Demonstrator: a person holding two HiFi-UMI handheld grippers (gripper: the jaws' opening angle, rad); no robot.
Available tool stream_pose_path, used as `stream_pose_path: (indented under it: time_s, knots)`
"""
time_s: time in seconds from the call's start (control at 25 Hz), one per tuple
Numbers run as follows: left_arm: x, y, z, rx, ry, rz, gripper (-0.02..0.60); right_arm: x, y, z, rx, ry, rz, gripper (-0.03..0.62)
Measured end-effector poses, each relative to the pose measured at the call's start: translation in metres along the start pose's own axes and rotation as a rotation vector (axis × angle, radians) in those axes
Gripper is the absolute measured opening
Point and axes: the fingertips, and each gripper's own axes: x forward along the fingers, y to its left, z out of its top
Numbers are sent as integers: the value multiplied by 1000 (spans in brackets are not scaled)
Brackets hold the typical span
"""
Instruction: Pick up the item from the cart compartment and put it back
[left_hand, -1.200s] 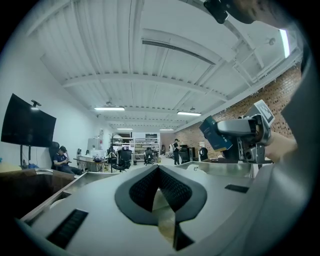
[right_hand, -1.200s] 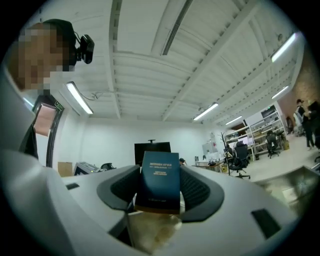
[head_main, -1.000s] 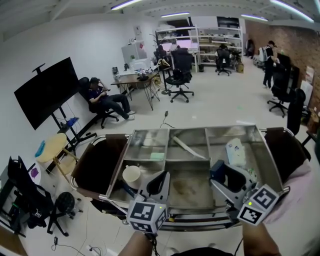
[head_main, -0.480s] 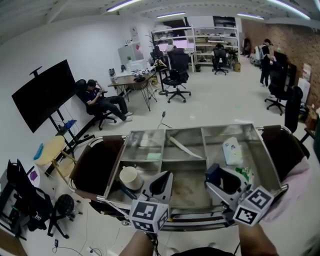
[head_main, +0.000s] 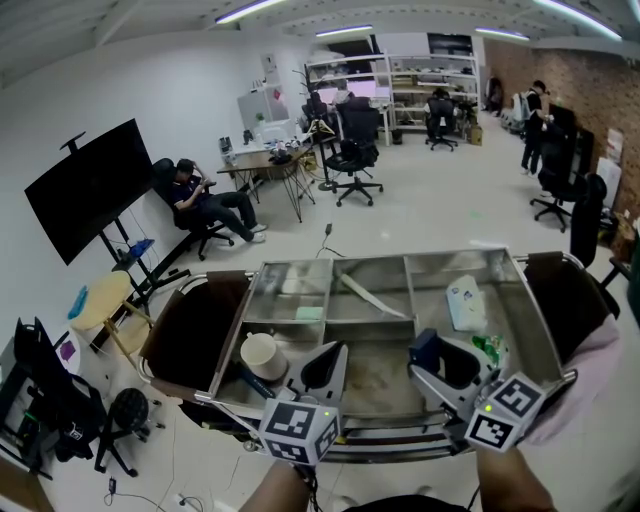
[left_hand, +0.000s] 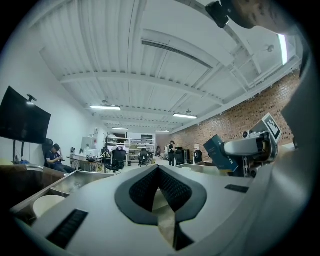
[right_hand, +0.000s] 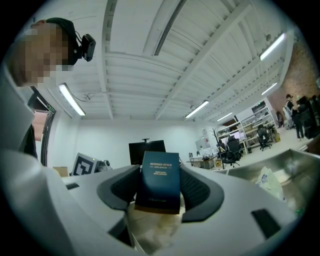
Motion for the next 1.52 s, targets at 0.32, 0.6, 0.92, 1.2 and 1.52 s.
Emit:
stream_pose_path:
  time_s: [0.32, 0.6, 0.92, 1.2, 1.52]
  knots:
    - [2, -3, -4, 12, 15, -4, 0, 0, -1, -1, -1, 2, 5, 261]
    - [2, -1, -1, 17, 14, 0, 0, 2, 0, 3, -6, 1, 10, 261]
    - [-1, 1, 0, 20, 16, 3, 0, 9, 2, 9, -15, 0, 19, 261]
    - [-5, 5, 2, 20, 6, 13, 0, 29, 2, 21, -58, 22, 13, 261]
    - [-8, 7, 4, 15, 1, 18, 0, 69, -6, 23, -111, 104, 6, 262]
